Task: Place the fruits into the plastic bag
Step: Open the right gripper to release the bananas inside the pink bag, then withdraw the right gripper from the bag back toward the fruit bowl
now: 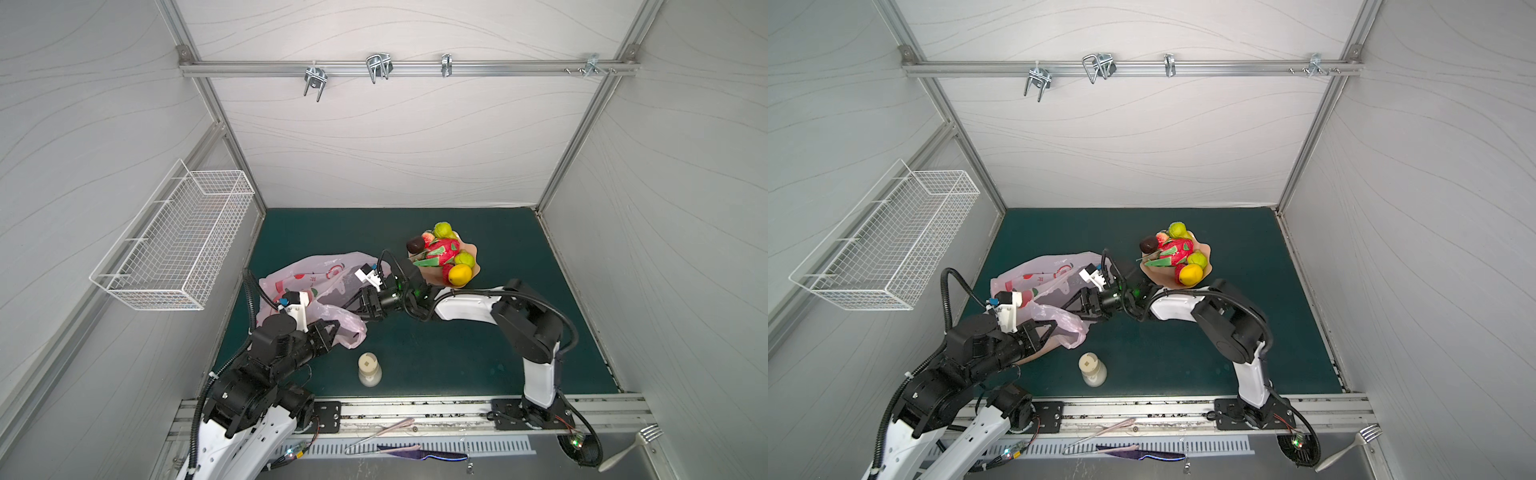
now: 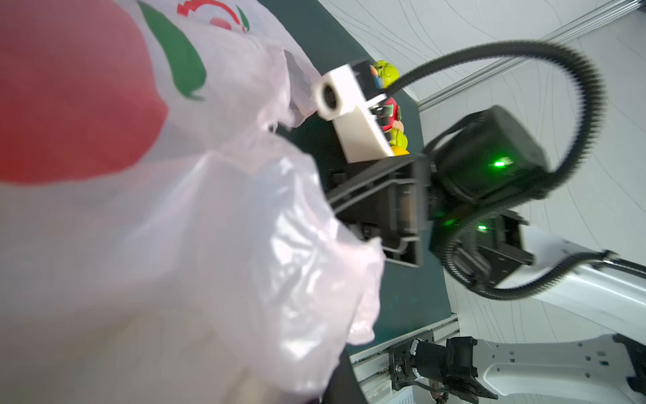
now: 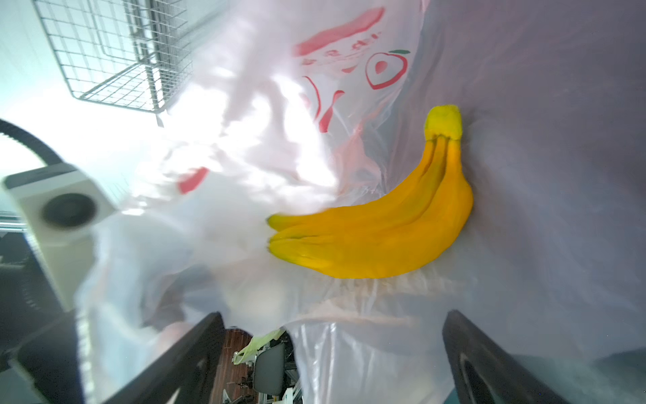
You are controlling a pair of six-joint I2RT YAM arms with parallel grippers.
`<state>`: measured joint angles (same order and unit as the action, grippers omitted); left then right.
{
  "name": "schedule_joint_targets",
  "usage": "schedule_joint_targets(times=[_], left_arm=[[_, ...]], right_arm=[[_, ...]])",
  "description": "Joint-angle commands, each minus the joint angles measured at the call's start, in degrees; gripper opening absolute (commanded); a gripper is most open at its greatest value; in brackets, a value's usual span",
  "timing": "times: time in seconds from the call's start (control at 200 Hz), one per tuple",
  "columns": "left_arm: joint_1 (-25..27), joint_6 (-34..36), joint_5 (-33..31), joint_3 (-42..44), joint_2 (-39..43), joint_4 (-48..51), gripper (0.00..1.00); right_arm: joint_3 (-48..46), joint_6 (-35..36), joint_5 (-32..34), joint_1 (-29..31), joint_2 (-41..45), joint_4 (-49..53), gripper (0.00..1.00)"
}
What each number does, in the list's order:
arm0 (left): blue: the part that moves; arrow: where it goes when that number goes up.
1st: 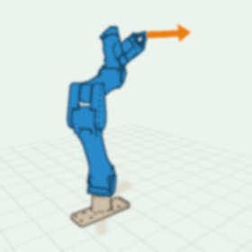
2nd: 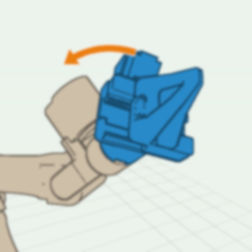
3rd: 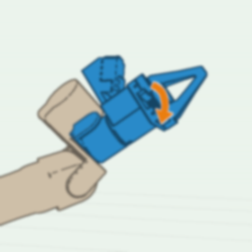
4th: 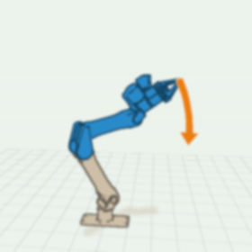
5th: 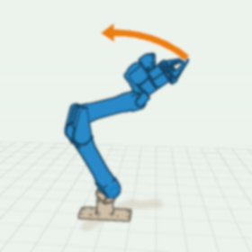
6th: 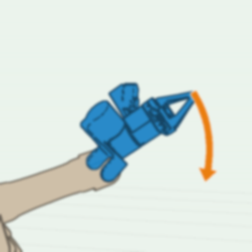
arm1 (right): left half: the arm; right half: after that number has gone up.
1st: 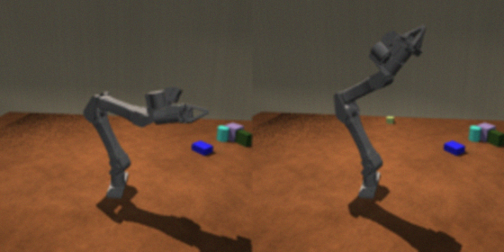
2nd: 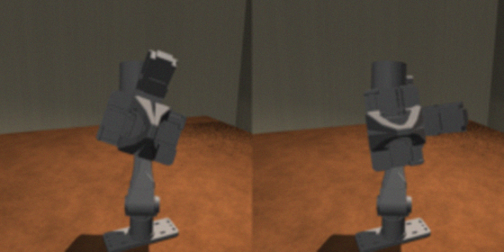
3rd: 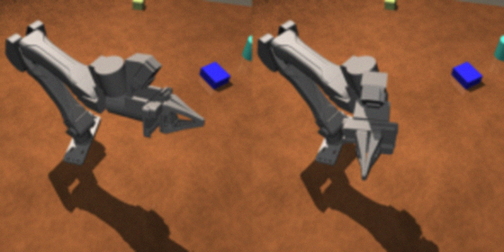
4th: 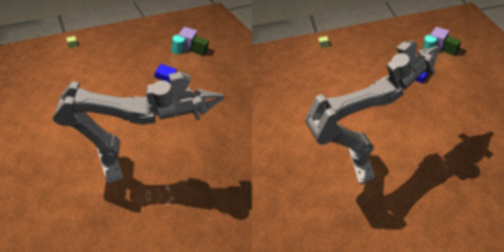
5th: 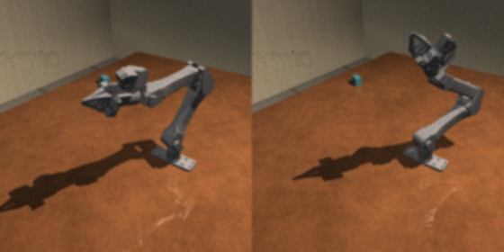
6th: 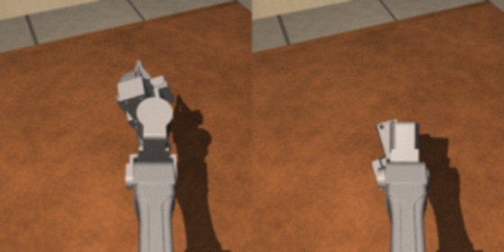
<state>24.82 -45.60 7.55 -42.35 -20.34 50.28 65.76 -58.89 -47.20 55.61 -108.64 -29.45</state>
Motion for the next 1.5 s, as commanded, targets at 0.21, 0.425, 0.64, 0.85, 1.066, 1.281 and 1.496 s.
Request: schedule_joint_targets(times=[0.21, 0.425, 0.64, 0.85, 1.066, 1.281, 1.496], left_arm=[[0.01, -0.82, -6.10, -3.98, 3.77, 6.55, 0.00], [0.03, -1.77, -6.59, -4.32, 5.86, 8.95, 0.00], [0.05, -1.37, -5.19, -5.31, 5.12, 9.31, 0.00], [0.00, -0.61, -4.66, -6.40, 4.44, 9.80, 0.00], [0.05, -0.24, -4.31, -6.96, 4.17, 10.44, 0.00], [0.05, -0.15, -4.22, -7.28, 3.57, 10.71, 0.00], [0.01, 0.55, -4.30, -8.34, 2.13, 10.20, 0.00]], right_arm=[[-2.47, 16.46, 8.64, -4.05, 13.02, 33.85, 0.99], [6.37, 30.73, 22.81, -6.05, 10.97, 51.59, 0.99], [14.31, 38.71, 28.87, -8.10, 2.89, 54.98, 0.97], [19.15, 41.92, 35.25, -7.96, -2.02, 55.31, 0.97], [21.34, 43.30, 40.24, -7.80, -4.78, 52.83, 0.93], [24.87, 45.50, 44.16, -7.66, -7.46, 52.73, 0.82], [24.14, 45.58, 41.42, -8.10, -5.00, 51.87, 0.33]])
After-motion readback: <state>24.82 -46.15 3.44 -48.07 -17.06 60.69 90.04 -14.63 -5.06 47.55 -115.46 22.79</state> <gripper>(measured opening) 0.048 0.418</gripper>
